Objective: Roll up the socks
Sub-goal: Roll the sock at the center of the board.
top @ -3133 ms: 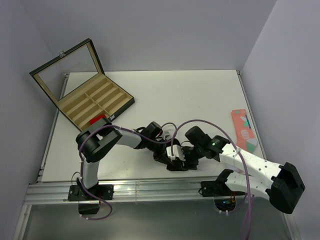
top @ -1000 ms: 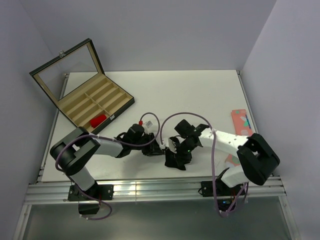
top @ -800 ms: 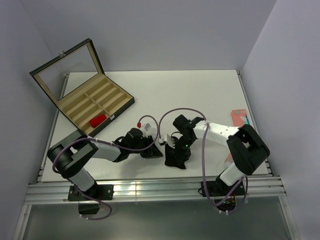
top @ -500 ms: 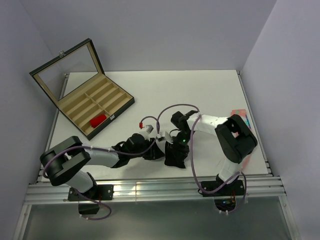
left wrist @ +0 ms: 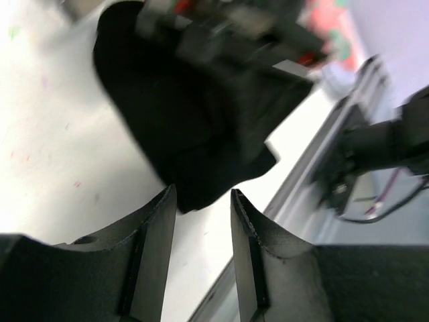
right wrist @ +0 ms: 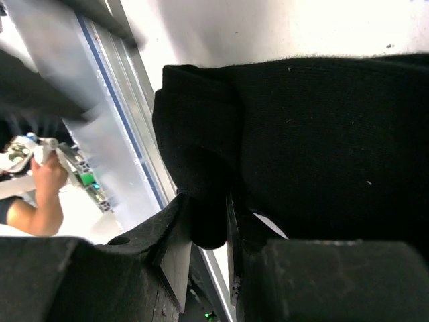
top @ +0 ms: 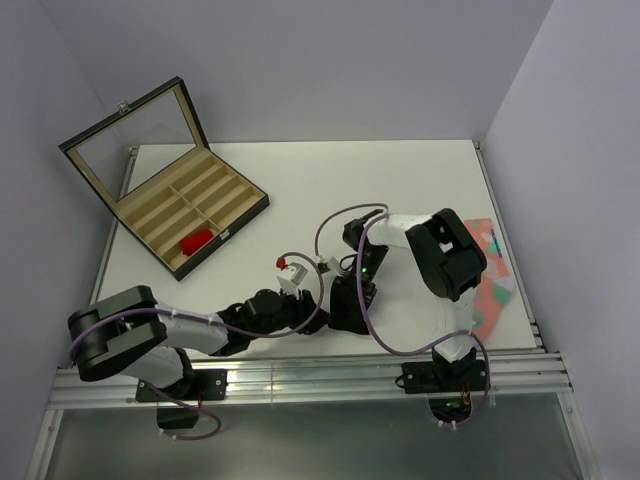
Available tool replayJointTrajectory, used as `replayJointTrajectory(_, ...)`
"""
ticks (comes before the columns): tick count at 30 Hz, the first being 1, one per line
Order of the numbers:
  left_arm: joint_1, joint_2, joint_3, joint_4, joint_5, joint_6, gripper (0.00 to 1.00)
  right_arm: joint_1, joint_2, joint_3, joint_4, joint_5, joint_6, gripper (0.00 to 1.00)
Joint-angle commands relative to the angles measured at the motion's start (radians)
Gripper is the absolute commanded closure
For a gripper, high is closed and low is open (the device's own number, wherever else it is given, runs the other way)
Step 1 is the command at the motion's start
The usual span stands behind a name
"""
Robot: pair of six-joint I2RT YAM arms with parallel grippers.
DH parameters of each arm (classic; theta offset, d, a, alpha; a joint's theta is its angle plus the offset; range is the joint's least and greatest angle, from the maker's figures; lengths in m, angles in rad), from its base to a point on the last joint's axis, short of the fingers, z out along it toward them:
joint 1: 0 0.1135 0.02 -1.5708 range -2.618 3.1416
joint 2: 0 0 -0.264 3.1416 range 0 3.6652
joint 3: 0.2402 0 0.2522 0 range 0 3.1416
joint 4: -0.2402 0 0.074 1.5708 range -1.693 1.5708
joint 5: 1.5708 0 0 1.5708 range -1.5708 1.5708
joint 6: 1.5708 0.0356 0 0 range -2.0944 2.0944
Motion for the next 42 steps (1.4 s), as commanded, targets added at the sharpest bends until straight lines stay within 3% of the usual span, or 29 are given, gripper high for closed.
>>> replayJointTrajectory(1, -0.032, -0.074, -0.042, 0.174, -0.083, 0.039, 0.57, -0.009, 0.032, 0.021, 0.055, 0.075, 0.014, 0.75)
replayJointTrajectory(16, -0.078, 0.005, 0.197, -0.123, -0.046, 0.294, 0.54, -0.013, 0.069, 0.044, 0.048, 0.092, 0.024, 0.75)
replayJointTrajectory(42, -0.078, 0.2, 0.184, -0.001, 0.04, 0.278, 0.54, -0.013, 0.091, 0.055, 0.035, 0.113, 0.027, 0.75)
